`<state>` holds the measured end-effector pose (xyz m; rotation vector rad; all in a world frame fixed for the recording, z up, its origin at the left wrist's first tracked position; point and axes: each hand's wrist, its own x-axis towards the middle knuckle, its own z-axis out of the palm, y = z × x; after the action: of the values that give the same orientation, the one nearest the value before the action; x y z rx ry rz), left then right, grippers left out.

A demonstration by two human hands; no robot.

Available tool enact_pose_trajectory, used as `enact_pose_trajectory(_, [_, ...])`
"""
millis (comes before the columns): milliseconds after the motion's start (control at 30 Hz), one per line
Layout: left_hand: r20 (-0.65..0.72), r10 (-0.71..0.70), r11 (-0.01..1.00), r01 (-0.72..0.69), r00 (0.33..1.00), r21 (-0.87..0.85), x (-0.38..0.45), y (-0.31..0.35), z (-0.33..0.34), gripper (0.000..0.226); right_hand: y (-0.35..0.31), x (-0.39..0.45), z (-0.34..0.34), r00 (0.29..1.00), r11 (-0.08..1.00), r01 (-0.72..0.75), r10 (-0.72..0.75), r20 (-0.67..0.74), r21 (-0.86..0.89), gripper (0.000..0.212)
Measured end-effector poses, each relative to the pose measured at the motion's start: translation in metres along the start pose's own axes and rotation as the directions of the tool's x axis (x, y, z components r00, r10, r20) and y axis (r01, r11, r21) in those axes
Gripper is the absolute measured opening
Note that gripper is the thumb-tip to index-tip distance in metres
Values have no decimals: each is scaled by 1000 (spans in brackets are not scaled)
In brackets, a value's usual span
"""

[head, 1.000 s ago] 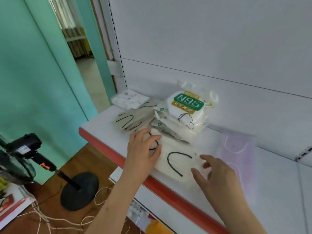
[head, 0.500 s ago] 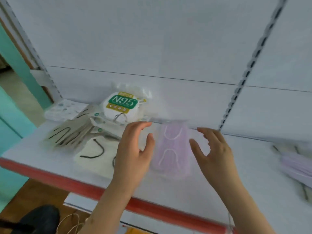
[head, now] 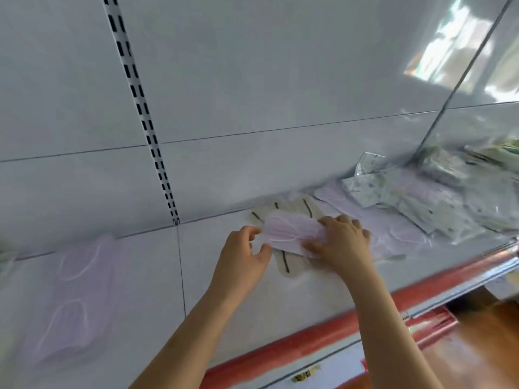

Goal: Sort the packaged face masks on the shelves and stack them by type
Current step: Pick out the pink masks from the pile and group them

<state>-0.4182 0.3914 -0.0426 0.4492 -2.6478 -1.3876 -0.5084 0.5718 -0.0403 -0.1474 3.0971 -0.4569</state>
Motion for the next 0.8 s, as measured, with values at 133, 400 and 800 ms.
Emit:
enact_pose_trajectory(133, [8, -160, 945, 156, 987, -286, 3, 4, 8, 29, -7, -9, -3, 953, 918, 125, -6, -303, 377, 18])
enact_pose_trajectory(400, [102, -282, 506, 239, 954, -829, 12, 16, 10, 29, 24, -28, -17, 985, 754, 133, -30, -169, 643, 17])
enact_pose_trajectory(800, [125, -324, 650, 317, 938, -691, 9, 26, 3, 10, 90, -8, -3, 940, 957, -165, 226, -255, 239, 17])
